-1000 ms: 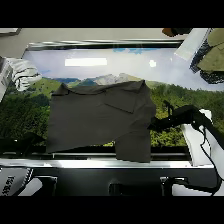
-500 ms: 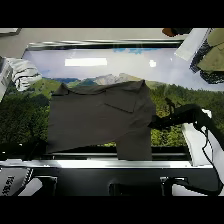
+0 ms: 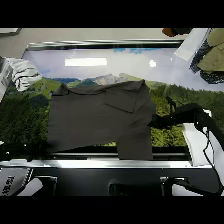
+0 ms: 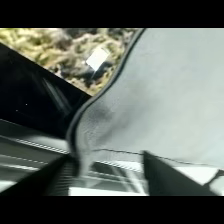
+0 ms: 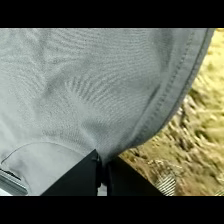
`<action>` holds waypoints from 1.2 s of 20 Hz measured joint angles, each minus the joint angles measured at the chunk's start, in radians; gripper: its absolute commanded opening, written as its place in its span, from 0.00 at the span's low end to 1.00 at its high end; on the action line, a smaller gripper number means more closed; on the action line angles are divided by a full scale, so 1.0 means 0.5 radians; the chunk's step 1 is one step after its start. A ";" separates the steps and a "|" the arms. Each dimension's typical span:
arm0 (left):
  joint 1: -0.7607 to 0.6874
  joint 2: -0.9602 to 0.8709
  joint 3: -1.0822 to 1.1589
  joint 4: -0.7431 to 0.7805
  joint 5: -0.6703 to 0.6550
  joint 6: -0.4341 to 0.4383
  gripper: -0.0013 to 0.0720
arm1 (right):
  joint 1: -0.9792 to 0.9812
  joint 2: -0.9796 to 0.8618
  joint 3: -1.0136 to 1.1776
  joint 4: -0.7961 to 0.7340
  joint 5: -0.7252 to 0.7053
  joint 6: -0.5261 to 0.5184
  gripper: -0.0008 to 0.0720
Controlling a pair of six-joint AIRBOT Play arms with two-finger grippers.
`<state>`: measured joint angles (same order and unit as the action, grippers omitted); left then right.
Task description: Fold the clothes and pants, and hang the long-sleeved shirts on hangers.
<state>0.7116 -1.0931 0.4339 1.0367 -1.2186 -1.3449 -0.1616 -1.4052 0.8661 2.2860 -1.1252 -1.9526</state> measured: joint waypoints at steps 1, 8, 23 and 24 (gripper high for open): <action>-0.029 -0.005 -0.002 0.002 0.034 0.005 0.19 | 0.000 0.000 0.000 0.002 -0.001 0.000 0.06; -0.141 -0.004 0.093 -0.036 0.132 0.030 0.04 | 0.000 0.083 0.006 0.031 -0.020 -0.002 0.06; -0.543 0.259 2.265 -0.237 0.084 -0.123 0.04 | 0.028 0.787 1.537 0.125 -0.011 0.150 0.06; -0.551 0.320 2.408 -0.165 0.086 -0.185 0.04 | 0.028 0.874 1.623 0.108 -0.005 0.192 0.06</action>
<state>0.4362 -0.9329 1.6379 0.9543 -1.1755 -1.4372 -0.1474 -0.9684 1.6775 2.3402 -1.1278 -1.8565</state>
